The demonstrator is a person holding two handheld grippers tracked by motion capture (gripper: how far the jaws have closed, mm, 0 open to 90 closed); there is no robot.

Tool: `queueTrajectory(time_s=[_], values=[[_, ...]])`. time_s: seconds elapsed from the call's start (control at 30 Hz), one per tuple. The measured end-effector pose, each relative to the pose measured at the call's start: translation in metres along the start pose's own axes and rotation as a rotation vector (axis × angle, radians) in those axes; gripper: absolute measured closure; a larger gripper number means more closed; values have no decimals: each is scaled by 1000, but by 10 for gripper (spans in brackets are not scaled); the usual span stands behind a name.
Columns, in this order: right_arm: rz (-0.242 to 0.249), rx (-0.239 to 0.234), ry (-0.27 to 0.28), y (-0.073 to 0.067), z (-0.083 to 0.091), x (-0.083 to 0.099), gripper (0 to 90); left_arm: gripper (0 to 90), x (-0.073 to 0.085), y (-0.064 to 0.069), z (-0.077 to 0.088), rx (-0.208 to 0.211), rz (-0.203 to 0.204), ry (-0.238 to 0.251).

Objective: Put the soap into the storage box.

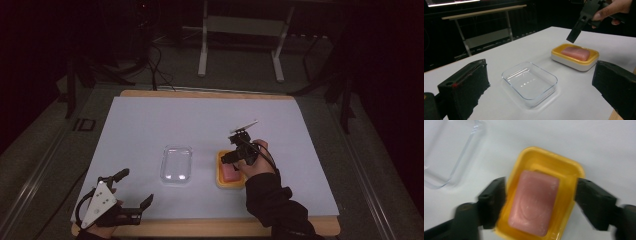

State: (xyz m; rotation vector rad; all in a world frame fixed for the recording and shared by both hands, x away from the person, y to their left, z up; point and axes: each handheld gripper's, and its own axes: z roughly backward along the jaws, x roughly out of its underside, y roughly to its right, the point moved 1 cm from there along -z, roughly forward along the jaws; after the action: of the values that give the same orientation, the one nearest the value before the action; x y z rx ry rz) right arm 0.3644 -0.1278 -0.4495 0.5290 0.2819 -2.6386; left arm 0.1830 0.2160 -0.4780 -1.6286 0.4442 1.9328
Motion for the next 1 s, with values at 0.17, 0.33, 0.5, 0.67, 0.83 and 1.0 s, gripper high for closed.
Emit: queueTrajectory(time_s=[0.17,0.33,0.5,0.67,0.83,1.0], values=[[60,-26,11,10,3,2,131,10,1,0,-1,1,-2,-7],[107,-18,57,19,7,5,120,10,1,0,-3,-2,-5,-16],[129,-14,100,31,14,13,120,10,2,0,-4,-8,-9,-25],[118,-24,129,50,21,26,120,10,2,0,-6,-11,-11,-32],[88,-16,148,66,28,39,122,10,3,1,-6,-17,-15,-41],[53,-7,152,81,30,52,129,10,3,1,-6,-18,-11,-39]])
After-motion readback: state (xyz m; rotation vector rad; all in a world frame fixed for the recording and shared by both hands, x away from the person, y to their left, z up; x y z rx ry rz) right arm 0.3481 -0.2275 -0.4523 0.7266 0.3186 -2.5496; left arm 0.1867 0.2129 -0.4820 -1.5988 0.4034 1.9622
